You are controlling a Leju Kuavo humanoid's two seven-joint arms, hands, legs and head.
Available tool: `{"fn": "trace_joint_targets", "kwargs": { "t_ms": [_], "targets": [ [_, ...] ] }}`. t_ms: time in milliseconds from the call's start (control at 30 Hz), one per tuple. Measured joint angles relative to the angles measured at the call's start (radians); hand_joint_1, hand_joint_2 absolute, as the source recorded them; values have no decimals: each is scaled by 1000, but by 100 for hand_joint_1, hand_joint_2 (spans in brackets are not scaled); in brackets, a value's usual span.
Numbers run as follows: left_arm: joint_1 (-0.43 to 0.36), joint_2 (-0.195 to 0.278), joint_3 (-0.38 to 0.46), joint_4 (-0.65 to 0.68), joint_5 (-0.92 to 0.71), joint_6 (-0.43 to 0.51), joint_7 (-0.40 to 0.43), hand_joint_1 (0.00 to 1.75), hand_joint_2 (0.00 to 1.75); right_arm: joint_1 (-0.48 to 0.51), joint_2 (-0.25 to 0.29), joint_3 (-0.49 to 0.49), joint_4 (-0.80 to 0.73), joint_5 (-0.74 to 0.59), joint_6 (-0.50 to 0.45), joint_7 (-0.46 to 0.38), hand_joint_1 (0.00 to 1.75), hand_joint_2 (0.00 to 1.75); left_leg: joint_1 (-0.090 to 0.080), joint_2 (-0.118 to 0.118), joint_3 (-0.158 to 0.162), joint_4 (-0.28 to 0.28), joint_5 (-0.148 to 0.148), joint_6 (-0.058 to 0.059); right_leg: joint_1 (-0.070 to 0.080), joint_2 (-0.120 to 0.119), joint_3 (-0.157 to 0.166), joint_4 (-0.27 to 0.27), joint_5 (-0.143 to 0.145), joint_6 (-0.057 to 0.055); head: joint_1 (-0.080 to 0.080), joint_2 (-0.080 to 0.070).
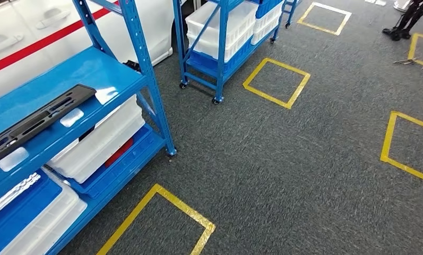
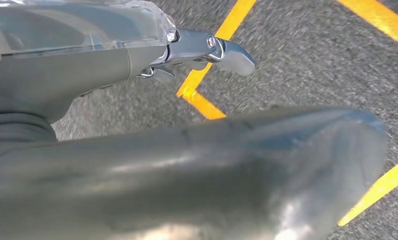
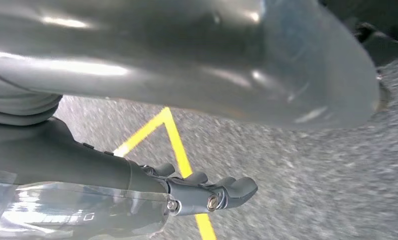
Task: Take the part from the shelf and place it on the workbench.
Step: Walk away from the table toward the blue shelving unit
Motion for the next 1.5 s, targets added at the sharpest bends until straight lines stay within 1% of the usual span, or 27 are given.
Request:
{"fn": "trace_joint_targets", "kwargs": {
  "t_ms": [67, 100, 167, 233, 300, 333, 400, 433, 467, 533, 600, 667, 733, 800, 833, 867, 900, 967, 1033, 1100, 1167, 1233, 1300, 1333, 1367, 1400, 1500],
  "targets": [
    [2, 1, 0, 0, 0, 0, 0, 0, 0, -4, 2, -1, 0, -1, 0, 1, 0, 0, 1, -19, -6, -2, 3, -14, 3, -13, 1, -4, -1, -10, 0, 0],
    [4, 1, 0, 0, 0, 1, 1, 0, 0, -6, 3, -2, 0, -2, 0, 4, 0, 0, 2, -14, -9, 2, 1, -20, 2, -24, 3, -8, 1, -17, 0, 0],
    [4, 2, 0, 0, 1, 1, 2, 0, 0, -4, 6, -5, 0, -3, 0, 13, 0, 0, 1, 35, -35, 56, -34, -28, 0, -52, 7, -16, 4, -33, 0, 0],
    [0, 2, 0, 0, 1, 0, 3, 0, 0, 0, 6, -9, 0, -4, 2, 29, 0, 0, 2, 88, -96, 188, -103, -33, 4, -81, 8, -17, 3, -41, 0, 0],
    [0, 2, 0, 0, 1, 0, 4, 0, 0, 2, 6, -12, 0, -4, 4, 41, 0, 0, 3, 100, -147, 296, -139, -38, 8, -110, 9, -17, 0, -43, 0, 0],
    [2, 2, 0, 0, 1, 0, 4, 0, 0, 2, 6, -14, 0, -4, 4, 45, 0, 0, 3, 103, -146, 298, -129, -38, 9, -122, 10, -16, -1, -43, 0, 0],
    [4, 3, 0, 0, 1, 0, 5, 0, 0, 1, 8, -16, 0, -4, 5, 49, 0, 0, 3, 120, -84, 184, -66, -35, 10, -146, 17, -16, -6, -39, 0, 0],
    [4, 4, 0, 0, 2, 0, 5, 0, 0, 1, 9, -17, 0, -4, 5, 51, 0, 0, 0, 145, -44, 108, -39, -29, 12, -157, 21, -15, -10, -36, 0, 0],
    [2, 6, 0, 0, 2, 0, 5, 0, 0, 1, 11, -19, 0, -4, 5, 51, 0, 0, -3, 165, -13, 49, -21, -21, 15, -167, 24, -15, -13, -32, 0, 0],
    [1, 8, 0, 0, 5, 0, 5, 0, 0, -3, 14, -21, 0, -4, 8, 52, 0, 0, -10, 182, 4, 5, -16, -7, 20, -185, 29, -15, -18, -22, 0, 0],
    [2, 11, 0, 0, 9, 0, 5, 0, 0, -10, 16, -22, 0, -4, 11, 52, 0, 0, -10, 158, 3, 1, -12, 5, 18, -193, 34, -14, -22, -11, 0, 0],
    [2, 12, 0, 0, 10, 0, 5, 0, 0, -11, 17, -23, 0, -2, 13, 53, 0, 0, -4, 135, 5, -8, -4, 17, 14, -149, 19, 28, -56, -1, 0, 0],
    [-3, 12, 0, 0, 12, 0, 4, 0, 0, -8, 19, -23, 0, -2, 15, 53, 0, 0, -2, 113, 4, -11, 1, 25, 10, -90, -37, 148, -125, 4, 0, 0],
    [-5, 13, 0, 0, 15, 0, 0, 0, 0, -5, 20, -23, 0, 1, 17, 52, 0, 0, -3, 86, 1, -10, 2, 26, 8, -73, -96, 266, -165, 6, 0, 0],
    [-4, 13, 1, 0, 17, -1, -2, 0, 0, -4, 20, -23, 0, 3, 17, 50, 0, 0, -3, 72, 2, -10, 2, 26, 8, -72, -106, 280, -156, 7, 0, 0],
    [-3, 12, 1, 0, 18, -1, -5, 0, 0, -4, 21, -23, 0, 5, 16, 48, 0, 0, -2, 57, 3, -8, 2, 25, 7, -69, -95, 249, -124, 6, 0, 0],
    [-3, 12, 1, 0, 19, -2, -7, 0, 0, -3, 20, -24, 0, 7, 15, 46, 0, 0, -2, 42, 5, -6, 1, 23, 6, -61, -69, 186, -81, 4, 0, 0],
    [-3, 9, 1, 0, 20, -2, -11, 0, 0, -2, 20, -24, 0, 11, 13, 43, 0, 0, -2, 16, 4, 0, -1, 15, 2, -16, -14, 52, -17, 0, 0, 0],
    [-5, 7, 1, 0, 21, 0, -12, 0, 0, -3, 20, -24, 0, 13, 11, 41, 0, 0, -2, -5, -3, 4, 0, 3, 2, 11, 4, 2, -4, -3, 0, 0],
    [-1, 7, 1, 0, 21, 4, -11, 0, 0, -6, 20, -25, 0, 13, 8, 40, 0, 0, 0, -20, -10, 5, 2, -10, 4, -9, 4, -2, -1, -13, 0, 0],
    [3, 6, 1, 0, 20, 5, -9, 0, 0, -7, 20, -26, 0, 12, 3, 41, 0, 0, 0, 20, -27, 38, -19, -19, 3, -34, 8, -10, 2, -28, 0, 0],
    [-1, 5, 1, 0, 17, 5, -6, 0, 0, -3, 20, -28, 0, 10, -2, 42, 0, 0, 0, 81, -79, 149, -81, -26, 6, -64, 10, -14, 2, -39, 0, 0],
    [-4, 5, 1, 0, 15, 5, -2, 0, 0, 0, 20, -31, 0, 10, -4, 43, 0, 0, 3, 99, -141, 283, -137, -32, 11, -94, 10, -13, 0, -42, 0, 0],
    [-3, 5, 1, 0, 15, 4, -1, 0, 0, -1, 20, -31, 0, 10, -4, 43, 0, 0, 4, 101, -152, 309, -139, -34, 12, -108, 10, -13, -1, -43, 0, 0],
    [-1, 4, 1, 0, 14, 4, 0, 0, 0, -1, 19, -32, 0, 10, -4, 43, 0, 0, 4, 104, -141, 293, -122, -35, 12, -121, 12, -13, -3, -42, 0, 0],
    [0, 4, 1, 0, 14, 4, 1, 0, 0, -2, 20, -32, 0, 10, -4, 43, 0, 0, 4, 111, -108, 233, -90, -34, 12, -134, 14, -13, -5, -40, 0, 0],
    [-3, 4, 1, 0, 15, 4, 1, 0, 0, -4, 20, -33, 0, 10, -5, 43, 0, 0, -3, 171, -1, 32, -23, -17, 18, -166, 25, -12, -13, -27, 0, 0]
  ]
}}
